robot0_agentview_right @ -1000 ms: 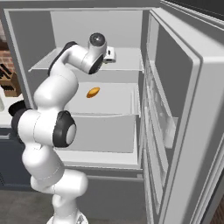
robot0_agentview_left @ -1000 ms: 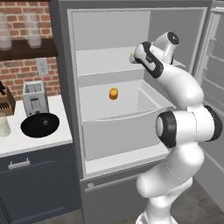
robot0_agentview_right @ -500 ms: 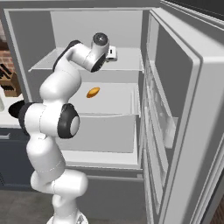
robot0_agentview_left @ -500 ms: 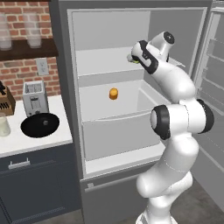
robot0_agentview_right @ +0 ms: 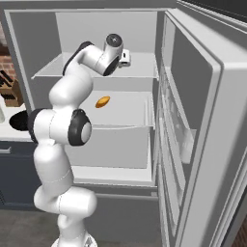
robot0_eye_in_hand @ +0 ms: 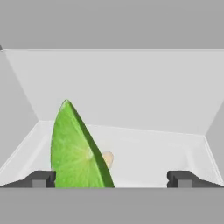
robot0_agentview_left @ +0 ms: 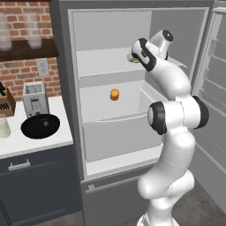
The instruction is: Grab a lemon wedge from the fridge and one ice cube from the ice bowl, and put them in the glass of lemonade.
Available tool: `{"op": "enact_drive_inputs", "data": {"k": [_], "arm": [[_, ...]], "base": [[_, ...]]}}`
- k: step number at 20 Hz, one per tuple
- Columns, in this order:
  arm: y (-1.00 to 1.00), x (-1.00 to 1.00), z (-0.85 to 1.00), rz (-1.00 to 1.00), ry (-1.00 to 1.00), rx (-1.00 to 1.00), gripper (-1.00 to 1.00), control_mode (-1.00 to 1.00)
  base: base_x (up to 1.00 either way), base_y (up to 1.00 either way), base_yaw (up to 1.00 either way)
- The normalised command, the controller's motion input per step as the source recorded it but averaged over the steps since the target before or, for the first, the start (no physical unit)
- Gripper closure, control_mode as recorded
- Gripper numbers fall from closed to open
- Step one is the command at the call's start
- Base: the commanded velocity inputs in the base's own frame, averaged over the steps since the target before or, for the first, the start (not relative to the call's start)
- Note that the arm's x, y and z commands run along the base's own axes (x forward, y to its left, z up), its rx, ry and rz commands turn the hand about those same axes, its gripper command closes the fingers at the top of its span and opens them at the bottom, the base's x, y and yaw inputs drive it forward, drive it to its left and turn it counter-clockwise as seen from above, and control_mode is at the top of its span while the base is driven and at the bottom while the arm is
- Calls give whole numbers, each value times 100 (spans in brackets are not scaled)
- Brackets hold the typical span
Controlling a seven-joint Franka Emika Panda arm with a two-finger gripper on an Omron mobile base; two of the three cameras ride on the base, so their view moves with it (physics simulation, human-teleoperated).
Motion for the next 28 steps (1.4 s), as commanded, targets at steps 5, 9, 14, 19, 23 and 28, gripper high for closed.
{"op": "enact_drive_inputs", "data": {"k": [5,9,14,19,23,28], "arm": [[0,12,-7,2,5,0,100,-100],[0,4,-8,1,1,-1,100,-100],[2,-2,-25,1,0,-5,100,-100],[9,-33,-54,0,0,-10,100,-100],[6,-75,-29,0,0,-7,100,-100],[6,-100,-2,0,0,-2,100,-100]], "base": [[0,0,0],[0,0,0],[0,0,0],[0,0,0],[0,0,0],[0,0,0]]}}
